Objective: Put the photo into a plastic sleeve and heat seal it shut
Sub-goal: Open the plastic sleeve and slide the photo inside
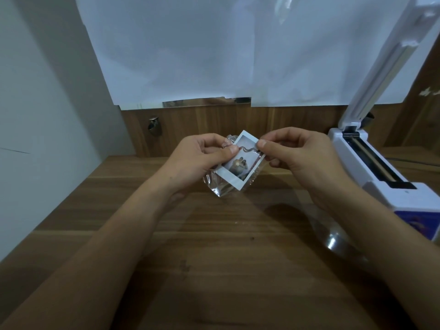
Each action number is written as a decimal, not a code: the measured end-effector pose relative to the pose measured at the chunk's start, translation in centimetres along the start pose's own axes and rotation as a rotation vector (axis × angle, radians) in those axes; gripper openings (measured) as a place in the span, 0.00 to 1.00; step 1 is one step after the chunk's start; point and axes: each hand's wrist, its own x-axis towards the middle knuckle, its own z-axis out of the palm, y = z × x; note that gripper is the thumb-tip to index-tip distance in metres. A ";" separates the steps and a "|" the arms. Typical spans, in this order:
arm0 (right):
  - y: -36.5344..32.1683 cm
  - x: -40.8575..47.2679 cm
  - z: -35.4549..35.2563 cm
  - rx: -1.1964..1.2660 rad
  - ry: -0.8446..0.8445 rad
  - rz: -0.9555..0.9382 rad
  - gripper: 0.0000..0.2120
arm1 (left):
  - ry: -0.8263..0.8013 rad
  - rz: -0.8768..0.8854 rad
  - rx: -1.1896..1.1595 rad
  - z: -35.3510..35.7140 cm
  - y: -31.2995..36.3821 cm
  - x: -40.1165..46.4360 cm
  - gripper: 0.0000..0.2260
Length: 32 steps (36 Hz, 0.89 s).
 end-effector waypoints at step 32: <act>0.5 -0.4 0.9 -0.174 -0.102 -0.168 0.08 | 0.025 0.040 -0.171 1.2 -0.8 0.1 0.04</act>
